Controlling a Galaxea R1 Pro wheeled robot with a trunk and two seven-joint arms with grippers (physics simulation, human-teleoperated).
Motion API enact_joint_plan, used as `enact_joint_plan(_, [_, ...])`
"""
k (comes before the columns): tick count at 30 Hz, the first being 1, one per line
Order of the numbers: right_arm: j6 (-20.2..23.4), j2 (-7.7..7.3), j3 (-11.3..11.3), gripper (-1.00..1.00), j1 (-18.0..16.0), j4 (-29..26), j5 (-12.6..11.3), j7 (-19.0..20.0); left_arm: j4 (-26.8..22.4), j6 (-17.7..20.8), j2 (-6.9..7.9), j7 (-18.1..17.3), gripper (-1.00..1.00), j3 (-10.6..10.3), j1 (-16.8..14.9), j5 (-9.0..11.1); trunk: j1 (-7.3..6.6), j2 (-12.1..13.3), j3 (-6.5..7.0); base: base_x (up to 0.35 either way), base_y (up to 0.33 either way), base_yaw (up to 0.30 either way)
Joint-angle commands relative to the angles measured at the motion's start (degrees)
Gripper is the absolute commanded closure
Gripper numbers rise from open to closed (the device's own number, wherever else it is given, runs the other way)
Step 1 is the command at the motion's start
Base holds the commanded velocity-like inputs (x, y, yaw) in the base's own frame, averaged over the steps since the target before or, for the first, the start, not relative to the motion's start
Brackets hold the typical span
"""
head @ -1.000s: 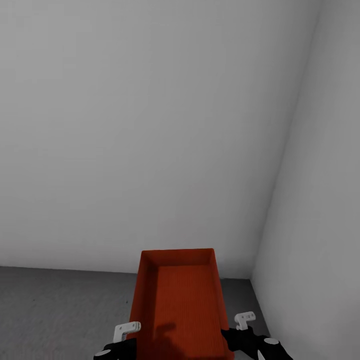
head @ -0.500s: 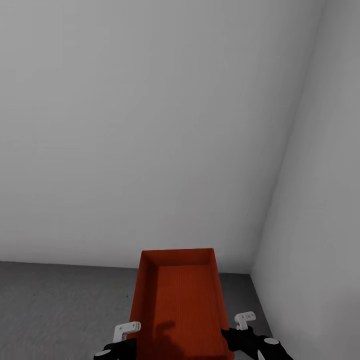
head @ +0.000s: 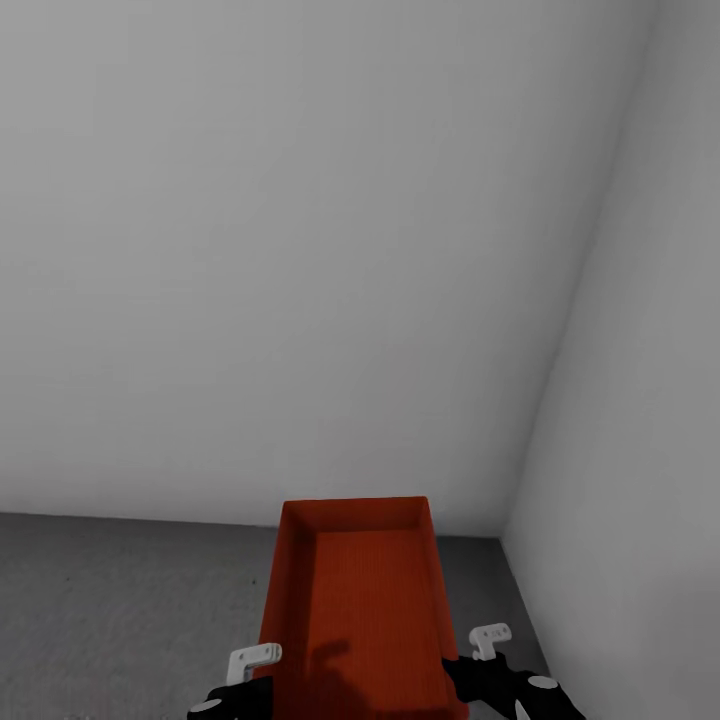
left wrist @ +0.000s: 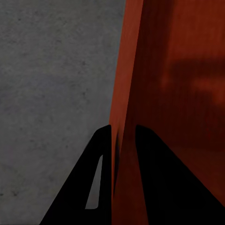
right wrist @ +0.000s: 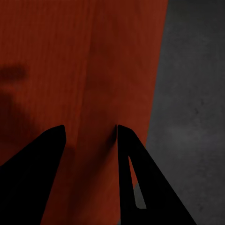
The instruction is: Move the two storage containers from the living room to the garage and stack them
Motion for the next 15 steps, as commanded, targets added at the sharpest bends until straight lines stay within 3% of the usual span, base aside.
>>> enact_joint_plan(1, [0.4,0.02,-0.4,1.0,0.0,0.0,-2.3,2.4,-0.2,-4.3,-0.05,1.2,1.0,0.1,0.0,-2.1,0.23,-0.5,-0.35,0.0,0.0,0.0])
enact_joint_plan(15, [0.4,0.02,-0.4,1.0,0.0,0.0,-2.4,2.4,-0.3,-4.3,-0.04,1.2,1.0,0.1,0.0,-2.1,3.3,-6.1,-4.16,0.0,0.0,0.0])
